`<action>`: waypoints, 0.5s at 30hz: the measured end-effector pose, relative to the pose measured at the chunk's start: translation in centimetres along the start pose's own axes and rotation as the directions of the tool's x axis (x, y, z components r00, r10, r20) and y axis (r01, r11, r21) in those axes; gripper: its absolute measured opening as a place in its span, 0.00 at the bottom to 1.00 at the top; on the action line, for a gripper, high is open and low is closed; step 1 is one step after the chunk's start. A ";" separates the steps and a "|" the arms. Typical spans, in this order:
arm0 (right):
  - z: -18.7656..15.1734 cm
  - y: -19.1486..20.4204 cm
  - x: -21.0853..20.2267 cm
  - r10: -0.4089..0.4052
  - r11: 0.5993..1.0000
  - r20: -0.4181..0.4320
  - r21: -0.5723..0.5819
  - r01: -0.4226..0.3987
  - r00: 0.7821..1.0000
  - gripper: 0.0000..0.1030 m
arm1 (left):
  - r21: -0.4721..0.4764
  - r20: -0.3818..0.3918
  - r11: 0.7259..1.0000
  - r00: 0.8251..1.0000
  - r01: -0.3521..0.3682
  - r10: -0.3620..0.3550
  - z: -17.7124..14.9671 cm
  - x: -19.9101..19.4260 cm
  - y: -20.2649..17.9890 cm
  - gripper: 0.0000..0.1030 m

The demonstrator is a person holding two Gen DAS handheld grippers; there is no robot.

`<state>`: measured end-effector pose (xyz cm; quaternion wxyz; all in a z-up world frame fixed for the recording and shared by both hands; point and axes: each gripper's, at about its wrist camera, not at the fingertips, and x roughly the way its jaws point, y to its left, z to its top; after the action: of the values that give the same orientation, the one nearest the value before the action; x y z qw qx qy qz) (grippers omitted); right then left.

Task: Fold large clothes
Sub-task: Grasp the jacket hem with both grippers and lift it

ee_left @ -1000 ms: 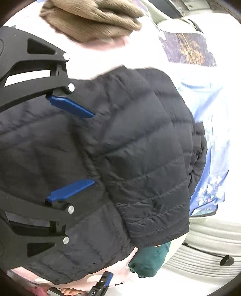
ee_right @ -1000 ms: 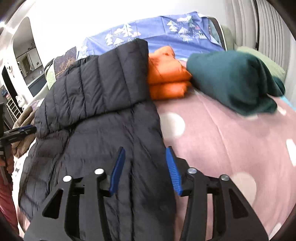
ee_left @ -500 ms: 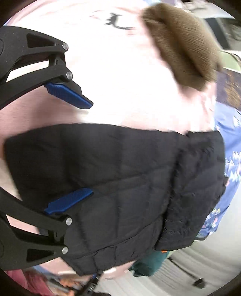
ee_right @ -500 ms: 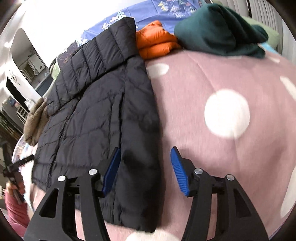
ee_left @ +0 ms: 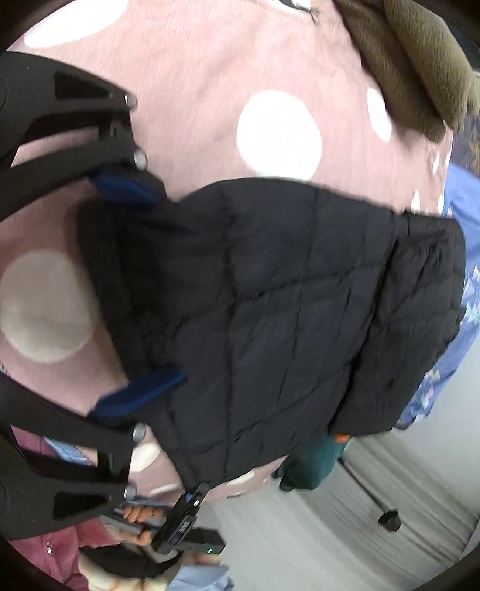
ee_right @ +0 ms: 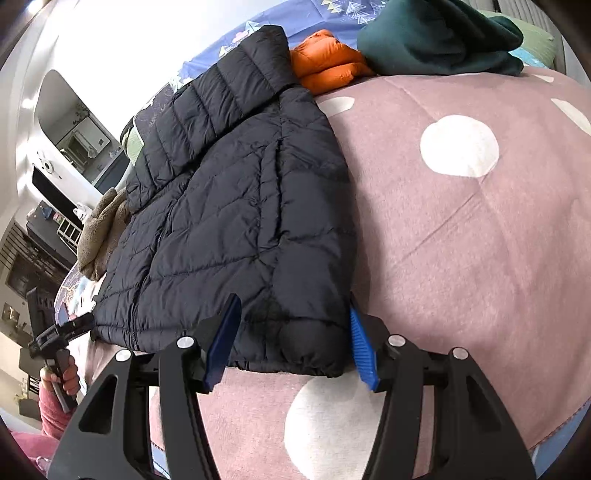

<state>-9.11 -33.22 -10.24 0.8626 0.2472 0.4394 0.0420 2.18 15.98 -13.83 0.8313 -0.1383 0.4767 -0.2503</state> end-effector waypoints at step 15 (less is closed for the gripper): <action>3.7 3.5 -7.5 0.188 0.982 0.227 -0.014 -0.190 0.956 0.08 | -0.003 0.272 0.997 0.959 0.078 -0.075 1.3 -8.0 -1.9 0.06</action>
<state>-10.25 -33.74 -1.27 0.8982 0.2946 0.3124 0.0938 -0.61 18.75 -6.48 0.8776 -0.1955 0.3540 -0.2575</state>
